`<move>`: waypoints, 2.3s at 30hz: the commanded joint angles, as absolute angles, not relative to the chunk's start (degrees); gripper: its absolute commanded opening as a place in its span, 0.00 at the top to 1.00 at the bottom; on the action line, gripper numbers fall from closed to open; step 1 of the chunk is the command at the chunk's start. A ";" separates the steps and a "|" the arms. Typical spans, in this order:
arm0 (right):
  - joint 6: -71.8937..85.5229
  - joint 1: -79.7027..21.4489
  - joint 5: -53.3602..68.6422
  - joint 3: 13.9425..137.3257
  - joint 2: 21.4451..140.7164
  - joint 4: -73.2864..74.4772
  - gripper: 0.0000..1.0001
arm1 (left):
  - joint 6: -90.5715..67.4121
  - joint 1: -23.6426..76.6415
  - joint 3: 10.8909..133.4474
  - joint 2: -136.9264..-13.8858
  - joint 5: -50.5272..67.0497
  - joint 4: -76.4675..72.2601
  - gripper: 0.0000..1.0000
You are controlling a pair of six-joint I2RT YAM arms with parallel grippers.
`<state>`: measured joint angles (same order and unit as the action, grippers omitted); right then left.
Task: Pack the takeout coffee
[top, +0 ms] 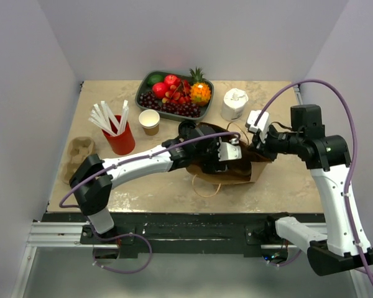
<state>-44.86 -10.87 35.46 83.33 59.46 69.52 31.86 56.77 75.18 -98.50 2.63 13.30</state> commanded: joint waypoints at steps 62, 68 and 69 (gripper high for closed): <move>-8.09 5.19 45.96 96.42 69.43 33.50 0.01 | 15.74 7.83 96.78 -78.75 14.03 38.85 0.21; -6.15 4.13 48.60 98.87 72.95 31.90 0.01 | 11.70 1.77 98.70 -86.65 20.02 43.77 0.46; -6.41 3.96 48.60 99.14 73.04 31.90 0.01 | 10.65 1.24 98.70 -87.27 20.39 42.38 0.46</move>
